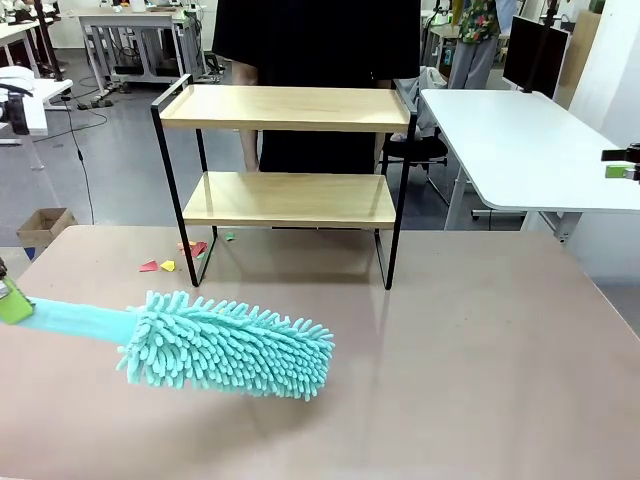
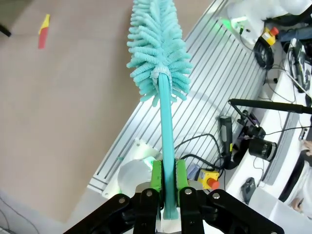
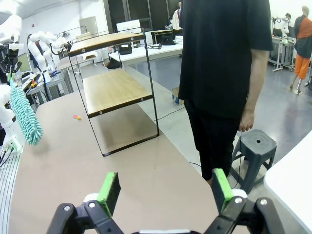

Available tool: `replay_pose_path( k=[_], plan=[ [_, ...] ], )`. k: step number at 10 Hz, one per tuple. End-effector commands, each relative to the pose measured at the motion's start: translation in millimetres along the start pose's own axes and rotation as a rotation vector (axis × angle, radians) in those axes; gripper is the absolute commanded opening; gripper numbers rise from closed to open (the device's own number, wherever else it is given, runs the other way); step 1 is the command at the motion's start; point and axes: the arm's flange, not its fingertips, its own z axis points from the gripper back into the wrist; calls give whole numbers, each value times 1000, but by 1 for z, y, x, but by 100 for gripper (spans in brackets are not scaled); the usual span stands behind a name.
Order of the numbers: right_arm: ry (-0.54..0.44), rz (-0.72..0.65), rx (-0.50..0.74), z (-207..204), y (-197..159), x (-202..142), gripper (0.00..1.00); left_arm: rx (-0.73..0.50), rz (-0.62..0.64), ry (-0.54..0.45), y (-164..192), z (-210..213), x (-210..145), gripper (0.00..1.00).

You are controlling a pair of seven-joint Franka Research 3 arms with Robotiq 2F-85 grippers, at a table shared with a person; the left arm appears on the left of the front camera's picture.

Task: Clean the shelf.
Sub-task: Hand the Duster back to the human.

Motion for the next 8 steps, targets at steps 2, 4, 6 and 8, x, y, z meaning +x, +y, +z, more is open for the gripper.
replay_pose_path(
  k=[2,4,6,8],
  plan=[
    [4,4,3,-1,2,3,100,-16,-22,-15,-3,-2,-2,14],
    [4,4,3,-1,2,3,100,-16,-22,-15,-3,-2,-2,14],
    [0,0,0,0,0,0,100,-16,-22,-15,-3,-2,-2,14],
    [6,47,162,-9,39,51,100,-19,-46,-12,7,5,4,14]
  ],
)
